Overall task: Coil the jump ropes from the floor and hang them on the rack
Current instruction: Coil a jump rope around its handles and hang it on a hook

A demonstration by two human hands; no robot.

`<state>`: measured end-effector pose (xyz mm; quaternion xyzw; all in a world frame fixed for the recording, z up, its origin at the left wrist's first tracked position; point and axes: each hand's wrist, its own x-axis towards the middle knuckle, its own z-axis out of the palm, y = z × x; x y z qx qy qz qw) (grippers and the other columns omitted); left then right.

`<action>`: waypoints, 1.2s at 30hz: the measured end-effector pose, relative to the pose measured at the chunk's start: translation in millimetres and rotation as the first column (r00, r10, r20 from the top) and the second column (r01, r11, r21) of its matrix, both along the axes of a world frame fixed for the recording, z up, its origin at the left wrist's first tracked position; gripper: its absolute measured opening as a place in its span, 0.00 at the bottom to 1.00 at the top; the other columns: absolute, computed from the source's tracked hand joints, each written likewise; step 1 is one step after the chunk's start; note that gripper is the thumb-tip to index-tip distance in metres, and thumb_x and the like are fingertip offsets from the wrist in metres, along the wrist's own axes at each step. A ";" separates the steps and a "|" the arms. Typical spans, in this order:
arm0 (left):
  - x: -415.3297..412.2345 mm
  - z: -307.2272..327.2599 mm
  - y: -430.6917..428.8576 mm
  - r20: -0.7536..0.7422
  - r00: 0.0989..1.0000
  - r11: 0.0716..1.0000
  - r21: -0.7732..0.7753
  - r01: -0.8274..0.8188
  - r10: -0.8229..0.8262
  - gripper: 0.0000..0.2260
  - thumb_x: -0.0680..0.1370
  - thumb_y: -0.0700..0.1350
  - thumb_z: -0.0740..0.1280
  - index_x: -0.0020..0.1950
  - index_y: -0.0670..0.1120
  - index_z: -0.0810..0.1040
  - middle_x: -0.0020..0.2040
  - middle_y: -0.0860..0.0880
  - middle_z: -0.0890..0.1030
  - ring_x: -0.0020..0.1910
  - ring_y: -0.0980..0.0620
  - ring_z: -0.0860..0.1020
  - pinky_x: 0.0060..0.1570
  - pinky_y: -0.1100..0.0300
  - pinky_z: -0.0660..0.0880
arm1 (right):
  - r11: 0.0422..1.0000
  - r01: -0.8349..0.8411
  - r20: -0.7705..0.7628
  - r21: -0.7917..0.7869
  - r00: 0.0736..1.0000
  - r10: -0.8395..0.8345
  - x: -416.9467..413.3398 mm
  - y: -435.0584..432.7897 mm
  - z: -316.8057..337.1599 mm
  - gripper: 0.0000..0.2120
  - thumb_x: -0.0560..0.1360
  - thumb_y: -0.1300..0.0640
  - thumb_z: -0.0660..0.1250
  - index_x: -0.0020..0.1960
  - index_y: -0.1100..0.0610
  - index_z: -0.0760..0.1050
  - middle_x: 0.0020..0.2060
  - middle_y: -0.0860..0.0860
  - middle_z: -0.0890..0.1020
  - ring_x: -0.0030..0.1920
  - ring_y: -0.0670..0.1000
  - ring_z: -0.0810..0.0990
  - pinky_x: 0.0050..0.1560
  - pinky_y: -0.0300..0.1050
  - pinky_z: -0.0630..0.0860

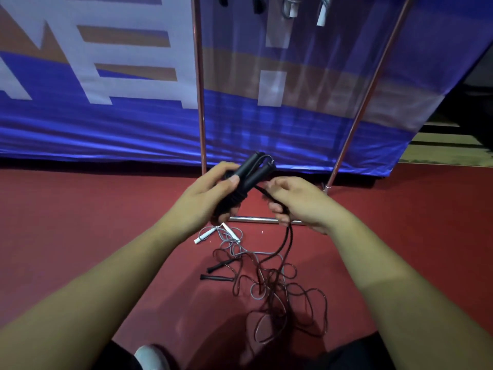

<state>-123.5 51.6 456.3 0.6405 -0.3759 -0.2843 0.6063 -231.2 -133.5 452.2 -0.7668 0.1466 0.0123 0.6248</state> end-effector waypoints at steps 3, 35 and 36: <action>3.3 4.2 1.3 -0.089 0.993 0.997 -0.001 -0.081 0.081 0.09 0.77 0.51 0.60 0.44 0.45 0.70 0.33 0.38 0.76 0.25 0.48 0.68 0.30 0.57 0.61 | 0.990 0.007 0.035 -0.139 0.999 -0.002 -2.2 -3.5 1.5 0.08 0.78 0.54 0.69 0.49 0.56 0.71 0.27 0.49 0.74 0.26 0.47 0.70 0.29 0.38 0.69; 9.8 -37.0 -0.2 0.795 0.521 0.651 0.577 -0.492 -0.311 0.23 0.68 0.72 0.67 0.46 0.54 0.70 0.41 0.54 0.78 0.46 0.46 0.79 0.38 0.56 0.69 | 0.990 0.143 0.156 -0.013 0.978 -0.139 2.7 13.9 26.4 0.04 0.73 0.62 0.74 0.41 0.61 0.80 0.23 0.49 0.66 0.26 0.49 0.58 0.30 0.44 0.55; 8.0 -34.4 -1.2 0.786 0.534 0.686 0.575 -0.445 -0.312 0.21 0.70 0.69 0.68 0.44 0.53 0.70 0.38 0.54 0.77 0.44 0.47 0.79 0.37 0.57 0.68 | 0.982 0.185 0.184 -0.041 0.967 -0.174 2.0 8.5 26.1 0.05 0.72 0.61 0.75 0.40 0.60 0.80 0.23 0.49 0.66 0.26 0.49 0.58 0.30 0.44 0.56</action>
